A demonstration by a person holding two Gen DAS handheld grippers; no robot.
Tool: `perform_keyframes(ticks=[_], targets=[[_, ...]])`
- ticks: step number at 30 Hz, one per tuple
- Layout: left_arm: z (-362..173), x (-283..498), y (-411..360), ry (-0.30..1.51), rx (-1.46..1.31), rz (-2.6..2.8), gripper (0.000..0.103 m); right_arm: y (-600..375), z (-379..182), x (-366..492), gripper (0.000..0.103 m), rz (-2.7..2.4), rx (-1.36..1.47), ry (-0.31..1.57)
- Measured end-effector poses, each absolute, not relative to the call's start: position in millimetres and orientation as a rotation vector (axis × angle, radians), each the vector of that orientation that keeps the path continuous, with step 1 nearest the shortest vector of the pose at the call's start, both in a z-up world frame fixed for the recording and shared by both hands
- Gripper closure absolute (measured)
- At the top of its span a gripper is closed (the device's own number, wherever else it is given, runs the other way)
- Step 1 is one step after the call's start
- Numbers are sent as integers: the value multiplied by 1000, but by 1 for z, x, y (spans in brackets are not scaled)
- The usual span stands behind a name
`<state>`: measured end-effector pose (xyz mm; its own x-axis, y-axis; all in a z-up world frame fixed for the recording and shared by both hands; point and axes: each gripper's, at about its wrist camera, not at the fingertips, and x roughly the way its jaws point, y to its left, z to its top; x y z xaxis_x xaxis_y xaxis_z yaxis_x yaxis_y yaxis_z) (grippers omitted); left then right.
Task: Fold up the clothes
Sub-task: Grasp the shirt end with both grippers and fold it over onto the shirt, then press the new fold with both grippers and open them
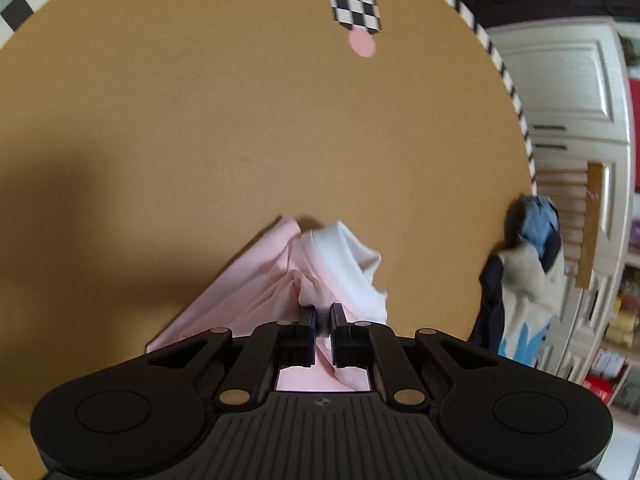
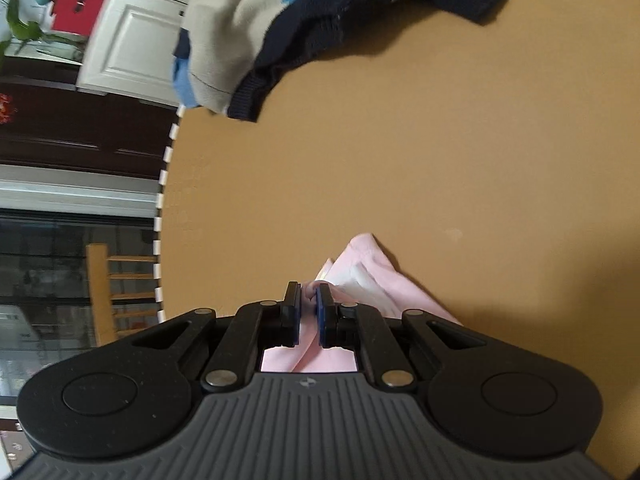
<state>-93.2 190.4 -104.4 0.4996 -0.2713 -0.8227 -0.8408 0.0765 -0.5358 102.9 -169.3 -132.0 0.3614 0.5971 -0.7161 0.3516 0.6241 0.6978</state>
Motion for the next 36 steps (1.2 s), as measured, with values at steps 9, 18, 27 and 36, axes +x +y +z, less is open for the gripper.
perform_keyframes(ticks=[9, 18, 27, 36], targets=[[-120, -79, 210, 1051, -1598, 542, 59, -161, -136, 120, 79, 184, 859, 1258], [-54, -91, 232, 791, -1296, 279, 47, -166, -63, 90, 84, 468, 475, 945], [-87, -73, 106, 874, -529, 49, 86, -84, -103, 55, 89, 659, 78, 938], [-92, -85, 150, 841, -626, 237, 94, -116, -108, 76, 94, 524, 106, 941]])
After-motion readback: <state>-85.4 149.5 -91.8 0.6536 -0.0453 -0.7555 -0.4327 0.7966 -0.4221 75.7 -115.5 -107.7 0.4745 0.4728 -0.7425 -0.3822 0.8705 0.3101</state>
